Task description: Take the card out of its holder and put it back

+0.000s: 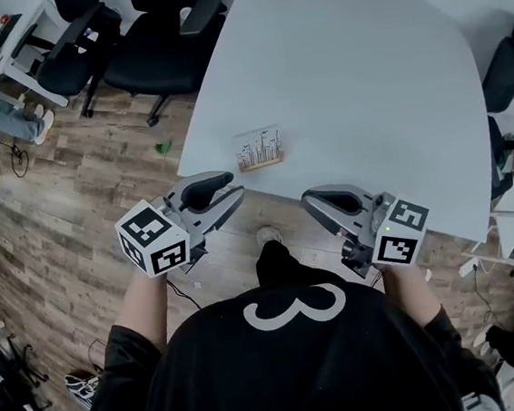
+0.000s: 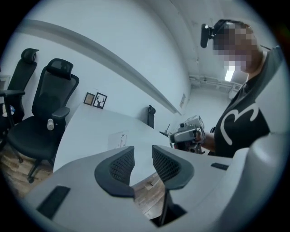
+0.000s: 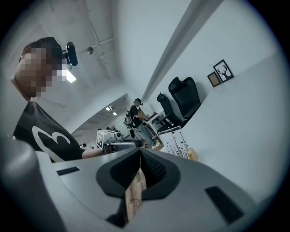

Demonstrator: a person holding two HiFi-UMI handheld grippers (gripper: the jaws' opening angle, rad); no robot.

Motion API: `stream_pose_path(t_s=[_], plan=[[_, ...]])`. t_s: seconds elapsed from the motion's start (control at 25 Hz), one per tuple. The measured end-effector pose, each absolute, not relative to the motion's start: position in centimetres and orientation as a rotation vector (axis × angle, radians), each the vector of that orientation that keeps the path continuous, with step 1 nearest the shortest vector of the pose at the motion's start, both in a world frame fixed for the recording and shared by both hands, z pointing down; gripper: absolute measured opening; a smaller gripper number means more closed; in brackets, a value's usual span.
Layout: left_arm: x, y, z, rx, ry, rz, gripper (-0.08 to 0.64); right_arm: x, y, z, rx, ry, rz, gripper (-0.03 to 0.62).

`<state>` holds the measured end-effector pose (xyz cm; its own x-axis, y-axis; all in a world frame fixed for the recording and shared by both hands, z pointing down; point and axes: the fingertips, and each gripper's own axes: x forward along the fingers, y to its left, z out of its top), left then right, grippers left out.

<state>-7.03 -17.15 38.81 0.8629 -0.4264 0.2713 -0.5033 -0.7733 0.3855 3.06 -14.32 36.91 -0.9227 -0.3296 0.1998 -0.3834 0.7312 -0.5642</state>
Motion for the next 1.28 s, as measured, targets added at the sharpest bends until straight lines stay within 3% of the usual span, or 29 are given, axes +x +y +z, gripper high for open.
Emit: stream_pose_path(t_s=[0.44,1.0,1.28], plan=[[-7.7,-23.0,44.4,2.587,-0.666,0.403,0.118,4.5,-17.7,41.0,0.566,-2.724,1.033,0.011],[-4.5,-24.6,45.3,2.623,-0.457,0.402,0.117,5.7,-19.3,42.8,0.530,-2.688,1.134,0.011],[-3.9,-24.3,44.9,2.684,-0.434,0.454,0.048,5.2,-19.1,42.4,0.478,-2.713,1.199,0.011]])
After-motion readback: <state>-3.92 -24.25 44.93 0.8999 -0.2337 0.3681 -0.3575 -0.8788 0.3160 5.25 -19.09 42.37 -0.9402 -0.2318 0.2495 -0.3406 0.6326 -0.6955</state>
